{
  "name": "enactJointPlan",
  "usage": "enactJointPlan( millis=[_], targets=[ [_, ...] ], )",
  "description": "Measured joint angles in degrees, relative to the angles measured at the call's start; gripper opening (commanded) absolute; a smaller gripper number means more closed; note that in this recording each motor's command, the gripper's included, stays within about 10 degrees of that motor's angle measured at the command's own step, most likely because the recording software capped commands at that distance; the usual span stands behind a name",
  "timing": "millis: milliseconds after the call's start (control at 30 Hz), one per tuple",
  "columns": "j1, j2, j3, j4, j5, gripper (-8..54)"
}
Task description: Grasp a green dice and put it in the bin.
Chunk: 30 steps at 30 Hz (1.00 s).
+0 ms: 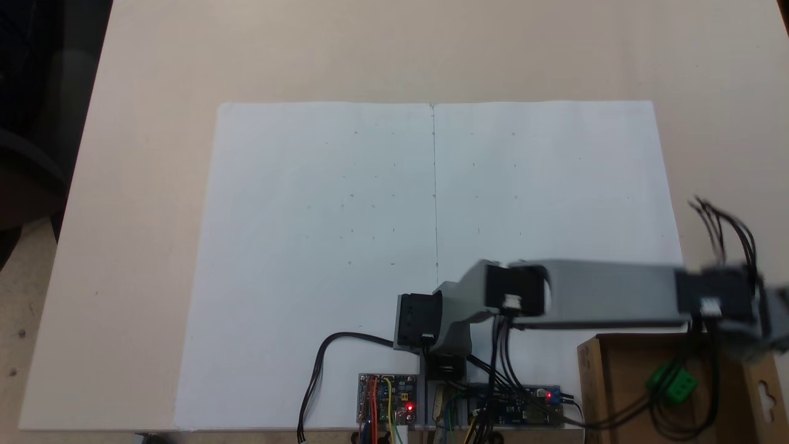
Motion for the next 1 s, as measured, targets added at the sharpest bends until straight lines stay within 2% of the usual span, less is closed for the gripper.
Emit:
enactJointPlan(
  millis=[133,233,333,567,800,1000],
  targets=[
    [-8.2,8.8,-0.4,-3.4,8.4,40.4],
    [-17.4,11.7,-0.4,-3.4,14.0,40.5],
    [-28.6,13.0,0.0,-3.4,15.5,43.0],
    [-54.0,20.0,9.4,-3.4,17.1,43.8],
    [-75.8,29.0,38.3,-11.5,17.5,44.7],
    [-84.5,37.9,63.3,-23.6,17.5,44.7]
  ],
)
